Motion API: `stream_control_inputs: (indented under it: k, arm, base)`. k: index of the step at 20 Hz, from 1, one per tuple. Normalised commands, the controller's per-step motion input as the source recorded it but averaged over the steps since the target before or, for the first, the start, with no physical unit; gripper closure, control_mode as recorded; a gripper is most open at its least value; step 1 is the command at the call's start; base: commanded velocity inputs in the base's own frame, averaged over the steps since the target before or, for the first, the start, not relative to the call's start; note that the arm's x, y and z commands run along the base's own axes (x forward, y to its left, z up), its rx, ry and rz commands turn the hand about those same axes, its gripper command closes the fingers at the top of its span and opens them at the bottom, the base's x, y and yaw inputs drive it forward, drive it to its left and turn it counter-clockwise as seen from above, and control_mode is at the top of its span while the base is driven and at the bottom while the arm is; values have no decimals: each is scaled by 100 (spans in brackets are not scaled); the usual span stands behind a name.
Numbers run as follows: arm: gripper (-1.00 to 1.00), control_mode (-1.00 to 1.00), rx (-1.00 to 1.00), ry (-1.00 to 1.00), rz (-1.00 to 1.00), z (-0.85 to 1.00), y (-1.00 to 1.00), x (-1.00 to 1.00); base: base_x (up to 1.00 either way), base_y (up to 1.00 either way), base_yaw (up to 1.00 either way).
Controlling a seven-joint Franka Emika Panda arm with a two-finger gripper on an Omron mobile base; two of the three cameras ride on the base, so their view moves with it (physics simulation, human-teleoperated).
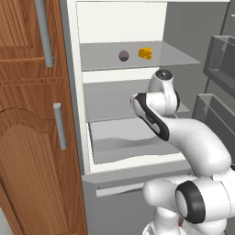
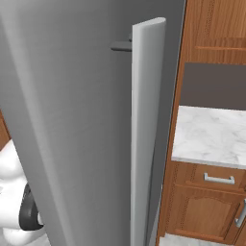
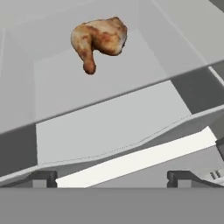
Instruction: Take the cheese, chicken drumstick, and eggplant from the fridge and place them on the plate on the dining counter to create an appetizer plate.
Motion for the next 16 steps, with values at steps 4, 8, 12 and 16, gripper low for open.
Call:
stream_control_inputs:
  k: [4, 8, 12, 16]
  arm:
    - [-100, -100, 0, -18, 0, -12, 9, 20]
    - [-100, -100, 0, -10, 0, -3, 3, 27]
    - [-100, -100, 0, -1, 0, -2, 0, 29]
    - [-100, -100, 0, 0, 0, -3, 0, 26]
  base:
    - [0, 0, 0]
    - [0, 0, 0]
    - [0, 0, 0]
    - [0, 0, 0]
